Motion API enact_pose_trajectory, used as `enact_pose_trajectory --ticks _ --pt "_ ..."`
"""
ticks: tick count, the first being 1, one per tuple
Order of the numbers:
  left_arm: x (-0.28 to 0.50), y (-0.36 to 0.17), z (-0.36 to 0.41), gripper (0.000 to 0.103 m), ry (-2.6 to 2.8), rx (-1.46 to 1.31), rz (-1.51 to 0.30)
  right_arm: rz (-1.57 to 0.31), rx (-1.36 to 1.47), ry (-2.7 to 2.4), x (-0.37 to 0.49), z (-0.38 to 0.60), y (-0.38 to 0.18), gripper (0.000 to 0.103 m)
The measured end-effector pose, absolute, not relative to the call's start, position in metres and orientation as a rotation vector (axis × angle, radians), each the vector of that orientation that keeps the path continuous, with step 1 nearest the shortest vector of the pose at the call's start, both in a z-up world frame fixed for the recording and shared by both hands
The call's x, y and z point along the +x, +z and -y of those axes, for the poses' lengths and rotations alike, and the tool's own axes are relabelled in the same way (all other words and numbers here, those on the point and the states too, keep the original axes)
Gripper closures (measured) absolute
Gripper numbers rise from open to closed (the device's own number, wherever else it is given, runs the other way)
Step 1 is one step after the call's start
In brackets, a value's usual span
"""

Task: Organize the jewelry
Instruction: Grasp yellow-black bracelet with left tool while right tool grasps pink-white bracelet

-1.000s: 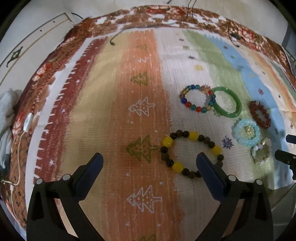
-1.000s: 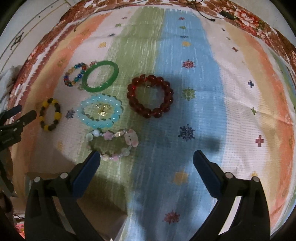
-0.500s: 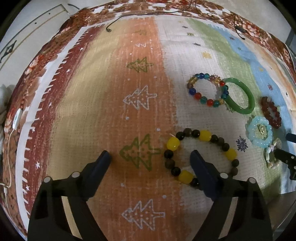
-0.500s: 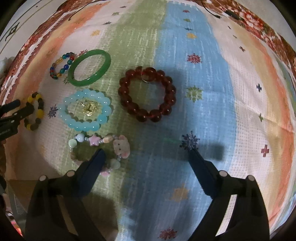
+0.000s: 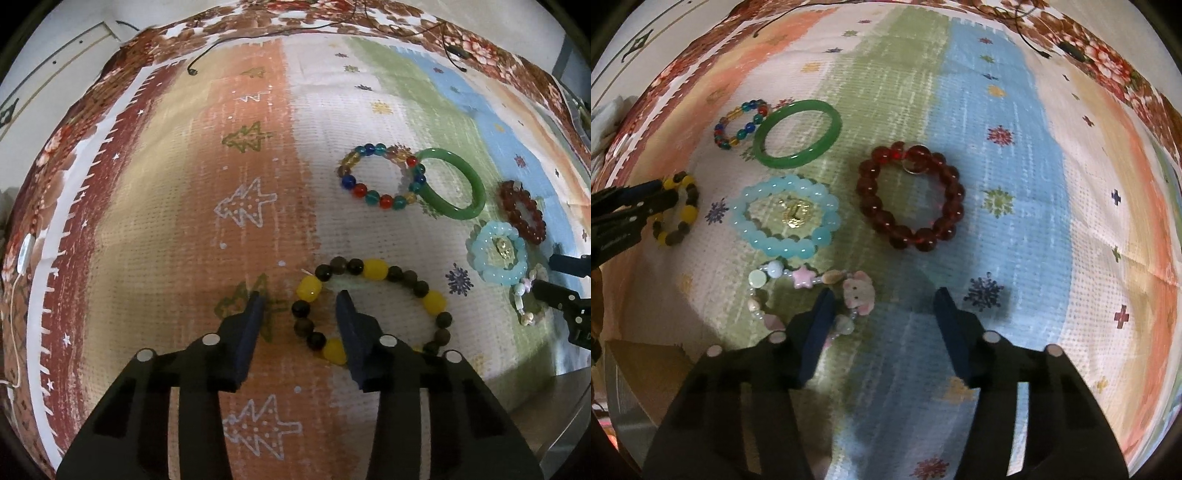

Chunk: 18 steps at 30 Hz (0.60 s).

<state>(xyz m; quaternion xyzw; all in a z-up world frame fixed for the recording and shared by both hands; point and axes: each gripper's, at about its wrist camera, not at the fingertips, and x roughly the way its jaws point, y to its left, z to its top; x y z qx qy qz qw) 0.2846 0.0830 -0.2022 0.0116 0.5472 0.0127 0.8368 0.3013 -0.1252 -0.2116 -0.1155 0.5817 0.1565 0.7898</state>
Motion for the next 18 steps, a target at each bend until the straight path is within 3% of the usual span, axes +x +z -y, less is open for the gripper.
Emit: enact_pose_trajectory --ticks 1,3,6,18 --pt "0.285 -0.202 -0.082 0.070 0.021 0.028 -1.159 -1.250 -0.251 0.337 0.302 0.123 -0.212 0.055" --pt "0.283 -0.203 -0.081 0.089 0.028 0.022 -1.162 -1.246 -0.254 0.343 0.302 0.124 -0.212 0.068" --pt "0.283 -0.203 -0.079 0.094 0.034 0.046 -1.160 -1.240 -0.247 0.340 0.305 0.126 -0.214 0.082" --pt "0.272 -0.190 -0.073 0.094 0.016 0.052 -1.140 -1.168 -0.253 0.338 0.289 0.131 -0.195 0.082"
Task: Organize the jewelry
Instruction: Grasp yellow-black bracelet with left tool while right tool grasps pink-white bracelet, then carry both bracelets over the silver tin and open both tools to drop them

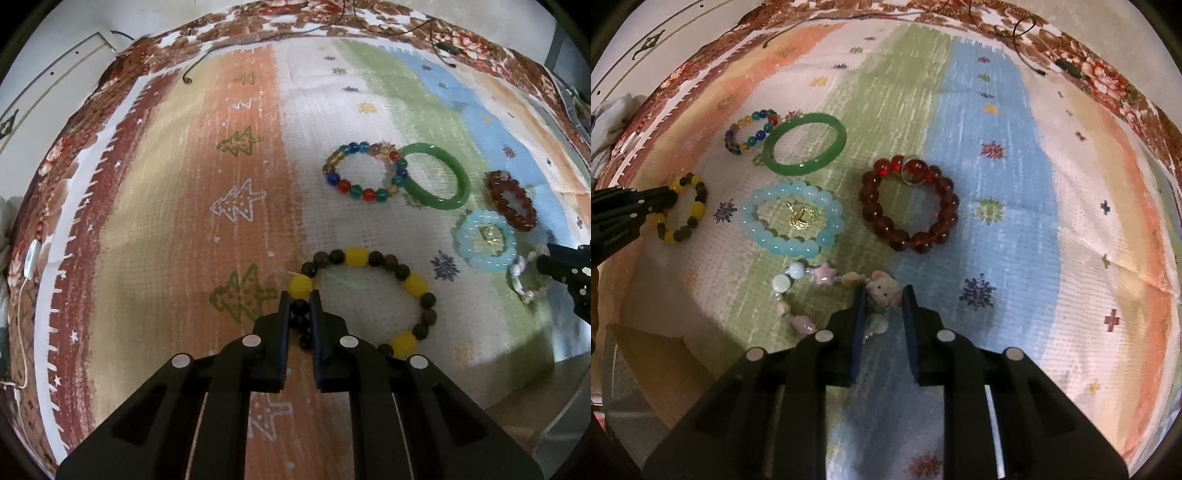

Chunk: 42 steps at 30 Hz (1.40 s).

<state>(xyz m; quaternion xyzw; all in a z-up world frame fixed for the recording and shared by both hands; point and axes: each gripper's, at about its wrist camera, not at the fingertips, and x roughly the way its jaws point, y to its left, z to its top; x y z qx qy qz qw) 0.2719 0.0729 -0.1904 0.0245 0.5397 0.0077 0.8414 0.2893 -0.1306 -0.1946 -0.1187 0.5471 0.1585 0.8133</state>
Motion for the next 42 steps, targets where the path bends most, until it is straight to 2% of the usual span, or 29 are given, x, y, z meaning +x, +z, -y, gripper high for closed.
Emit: enact_pose_trajectory --ticks 29,42 --pt "0.174 -0.047 -0.011 0.094 -0.118 0.078 -0.935 -0.973 -0.265 0.394 0.177 0.121 -0.057 0.082" --pt "0.135 -0.031 0.016 0.094 -0.223 0.034 -0.918 -0.992 -0.170 0.450 0.125 0.120 -0.040 0.082"
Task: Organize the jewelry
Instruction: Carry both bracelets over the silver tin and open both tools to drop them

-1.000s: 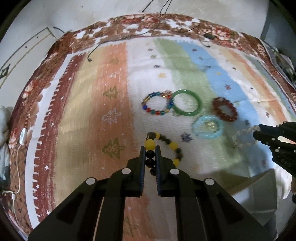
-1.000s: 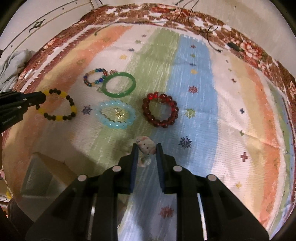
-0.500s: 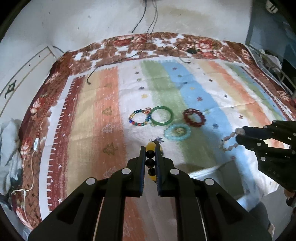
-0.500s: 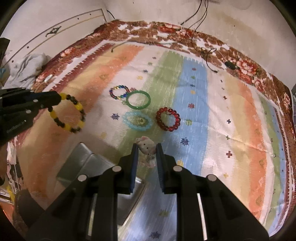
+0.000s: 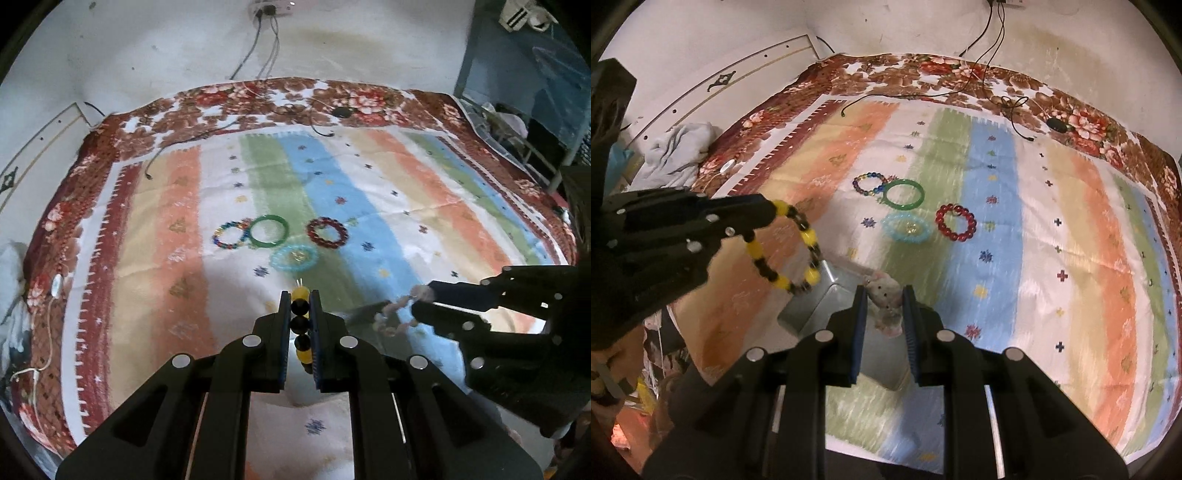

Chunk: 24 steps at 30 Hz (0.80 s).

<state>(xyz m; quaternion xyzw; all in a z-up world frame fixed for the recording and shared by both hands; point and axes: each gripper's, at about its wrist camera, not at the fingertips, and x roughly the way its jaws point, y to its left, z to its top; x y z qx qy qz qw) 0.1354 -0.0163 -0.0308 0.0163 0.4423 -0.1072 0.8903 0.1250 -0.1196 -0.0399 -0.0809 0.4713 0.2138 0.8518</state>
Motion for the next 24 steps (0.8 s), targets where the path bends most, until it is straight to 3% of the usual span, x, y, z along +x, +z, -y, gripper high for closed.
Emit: enact_pose_trajectory --ticks 19,20,21,24 --pt "0.132 -0.076 0.037 0.093 -0.298 0.024 -1.023 -1.100 -0.144 0.463 0.119 0.120 -0.076 0.081" --pt "0.132 -0.077 0.037 0.088 -0.300 0.026 -1.025 -1.104 -0.149 0.453 0.120 0.120 -0.079 0.073" --pt "0.133 -0.078 0.036 0.076 -0.299 0.030 -1.025 -1.102 -0.150 0.441 0.121 0.122 -0.081 0.057" --pt "0.136 -0.077 0.031 0.058 -0.272 0.039 -1.009 -1.074 -0.161 0.394 0.126 0.128 -0.082 0.040"
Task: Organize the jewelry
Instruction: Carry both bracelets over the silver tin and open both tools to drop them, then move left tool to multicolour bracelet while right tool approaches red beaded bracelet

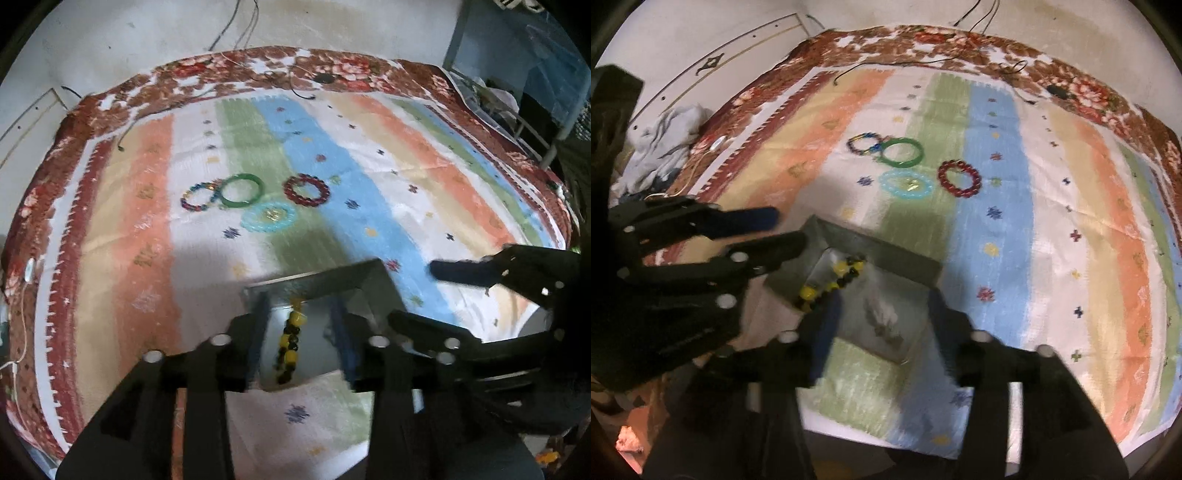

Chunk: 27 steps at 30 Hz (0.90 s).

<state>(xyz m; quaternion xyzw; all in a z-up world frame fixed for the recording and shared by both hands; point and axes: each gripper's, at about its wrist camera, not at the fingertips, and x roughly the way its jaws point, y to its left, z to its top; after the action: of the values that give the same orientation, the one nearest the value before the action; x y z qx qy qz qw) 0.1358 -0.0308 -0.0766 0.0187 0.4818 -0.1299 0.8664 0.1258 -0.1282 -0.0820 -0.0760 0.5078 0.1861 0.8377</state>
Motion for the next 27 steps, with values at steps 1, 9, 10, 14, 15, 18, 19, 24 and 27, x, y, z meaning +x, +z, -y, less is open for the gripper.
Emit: enact_pose_trajectory --ticks 1,9,10,14,15,18,19,24,27 --pt "0.138 -0.074 0.026 0.056 -0.264 0.032 -1.000 -1.071 -0.162 0.389 0.127 0.130 -0.082 0.040" --pt "0.152 -0.069 0.005 0.053 -0.185 0.049 -0.979 -1.042 -0.160 0.372 0.139 0.135 -0.080 0.039" --pt "0.154 -0.070 0.003 0.053 -0.174 0.055 -0.976 -1.037 -0.156 0.368 0.142 0.136 -0.079 0.039" --pt "0.163 -0.073 -0.004 0.049 -0.151 0.062 -0.975 -1.023 -0.148 0.346 0.151 0.140 -0.079 0.039" --pt "0.164 -0.073 -0.005 0.047 -0.149 0.063 -0.974 -1.020 -0.146 0.341 0.153 0.140 -0.079 0.038" --pt "0.171 -0.075 -0.007 0.042 -0.132 0.073 -0.965 -1.006 -0.141 0.315 0.162 0.146 -0.080 0.031" --pt "0.174 -0.077 -0.008 0.041 -0.126 0.075 -0.963 -1.000 -0.145 0.304 0.166 0.147 -0.081 0.031" --pt "0.190 -0.082 -0.017 0.023 -0.089 0.064 -0.953 -0.989 -0.139 0.276 0.185 0.156 -0.085 0.016" --pt "0.202 -0.089 -0.027 0.021 -0.069 0.037 -0.955 -0.992 -0.130 0.257 0.201 0.162 -0.091 0.013"
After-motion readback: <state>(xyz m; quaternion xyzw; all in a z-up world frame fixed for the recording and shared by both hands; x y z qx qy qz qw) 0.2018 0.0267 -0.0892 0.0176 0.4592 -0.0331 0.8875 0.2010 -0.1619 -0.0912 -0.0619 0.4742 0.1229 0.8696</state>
